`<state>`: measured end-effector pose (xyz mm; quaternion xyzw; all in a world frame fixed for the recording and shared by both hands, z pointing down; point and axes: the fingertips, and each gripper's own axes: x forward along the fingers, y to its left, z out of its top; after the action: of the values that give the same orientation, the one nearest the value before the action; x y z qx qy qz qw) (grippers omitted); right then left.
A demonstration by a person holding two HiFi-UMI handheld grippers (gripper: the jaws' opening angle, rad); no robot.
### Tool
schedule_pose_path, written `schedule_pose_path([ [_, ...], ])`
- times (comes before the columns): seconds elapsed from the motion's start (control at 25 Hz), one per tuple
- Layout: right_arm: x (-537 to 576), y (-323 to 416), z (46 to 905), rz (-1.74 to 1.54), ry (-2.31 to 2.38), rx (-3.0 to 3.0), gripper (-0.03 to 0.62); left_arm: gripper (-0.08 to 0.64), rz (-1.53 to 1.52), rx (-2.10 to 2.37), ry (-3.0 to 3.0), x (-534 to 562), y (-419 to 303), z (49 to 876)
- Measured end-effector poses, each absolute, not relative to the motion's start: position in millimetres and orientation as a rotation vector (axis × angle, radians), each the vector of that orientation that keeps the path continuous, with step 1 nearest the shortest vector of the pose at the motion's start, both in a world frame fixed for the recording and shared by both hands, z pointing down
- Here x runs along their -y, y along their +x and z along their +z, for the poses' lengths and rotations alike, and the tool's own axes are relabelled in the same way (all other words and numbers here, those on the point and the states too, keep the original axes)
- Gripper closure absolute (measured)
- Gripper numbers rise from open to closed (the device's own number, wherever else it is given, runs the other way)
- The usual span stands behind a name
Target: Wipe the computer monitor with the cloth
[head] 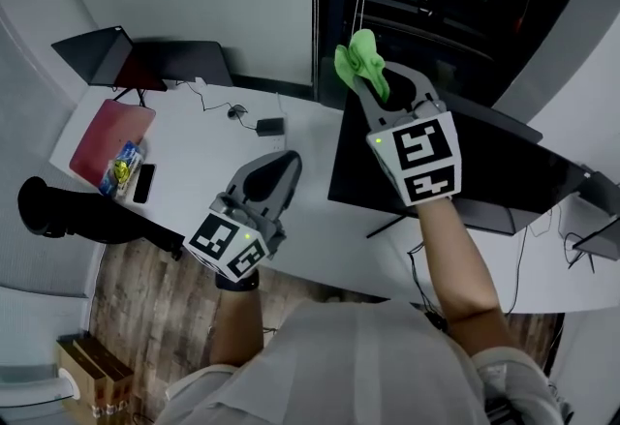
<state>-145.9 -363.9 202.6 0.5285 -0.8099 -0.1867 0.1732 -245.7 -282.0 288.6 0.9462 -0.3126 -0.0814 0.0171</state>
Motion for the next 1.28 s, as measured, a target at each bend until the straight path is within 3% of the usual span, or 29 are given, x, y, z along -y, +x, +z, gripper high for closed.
schedule_pose_path([
  [0.68, 348.6, -102.4, 219.4, -0.572, 1.475, 2.101, 0.522, 0.538, -0.245, 0.854, 2.978, 277.2, -192.8, 283.7],
  [1.28, 312.3, -6.1, 219.9, -0.529, 1.509, 2.086, 0.522, 0.538, -0.213, 0.741, 3.016, 251.5, -90.9, 278.2],
])
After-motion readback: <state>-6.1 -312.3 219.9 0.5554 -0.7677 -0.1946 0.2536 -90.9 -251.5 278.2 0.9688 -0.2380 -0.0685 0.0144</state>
